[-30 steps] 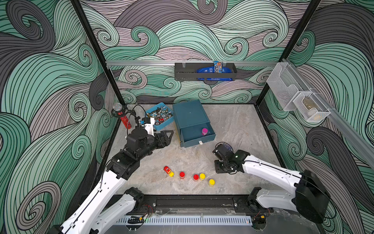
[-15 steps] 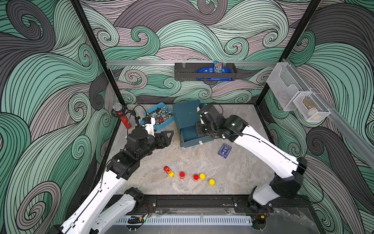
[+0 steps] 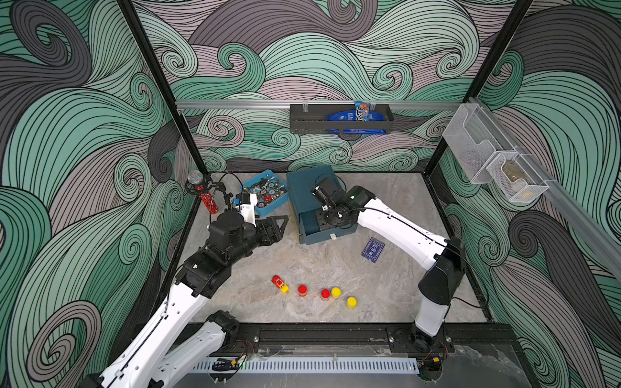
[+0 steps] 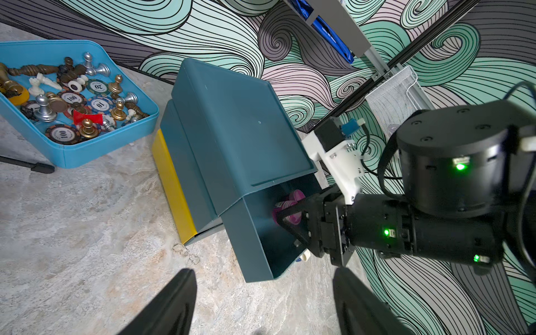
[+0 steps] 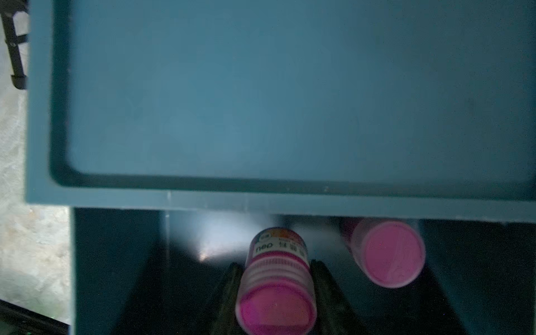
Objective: Put the paint cans in the drawer according to color
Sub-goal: Place the paint can in the drawer, then close the drawer in the storage box.
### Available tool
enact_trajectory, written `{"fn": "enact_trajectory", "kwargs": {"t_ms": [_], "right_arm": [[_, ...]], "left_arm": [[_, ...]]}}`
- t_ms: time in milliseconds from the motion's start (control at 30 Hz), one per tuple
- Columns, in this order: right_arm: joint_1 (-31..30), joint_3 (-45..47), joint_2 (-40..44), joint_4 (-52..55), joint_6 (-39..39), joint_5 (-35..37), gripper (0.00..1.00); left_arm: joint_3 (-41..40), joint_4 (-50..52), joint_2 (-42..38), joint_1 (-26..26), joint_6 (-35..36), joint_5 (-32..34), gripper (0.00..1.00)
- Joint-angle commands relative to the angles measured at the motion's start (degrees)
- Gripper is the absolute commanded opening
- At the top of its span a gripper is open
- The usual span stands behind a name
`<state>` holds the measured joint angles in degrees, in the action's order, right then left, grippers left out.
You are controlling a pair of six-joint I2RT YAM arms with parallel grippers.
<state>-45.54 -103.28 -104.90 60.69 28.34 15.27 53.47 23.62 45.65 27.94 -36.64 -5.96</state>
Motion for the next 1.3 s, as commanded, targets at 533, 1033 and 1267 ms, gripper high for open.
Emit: {"fn": "enact_trajectory", "kwargs": {"t_ms": [533,1033,1267], "right_arm": [[-0.1,18.1,29.4,-9.5,7.3,-2.8,0.53],[-2.0,44.8,37.0,-30.3,14.7,-13.4,0.50],[-1.3,45.3,35.6,-32.8,13.9,-10.4,0.43]], "left_arm": [[3.0,0.5,0.7,0.3,1.4,0.6,0.77],[3.1,1.0,1.0,0.3,1.1,-0.5,0.77],[3.3,1.3,0.8,0.3,1.0,-0.6,0.77]]}}
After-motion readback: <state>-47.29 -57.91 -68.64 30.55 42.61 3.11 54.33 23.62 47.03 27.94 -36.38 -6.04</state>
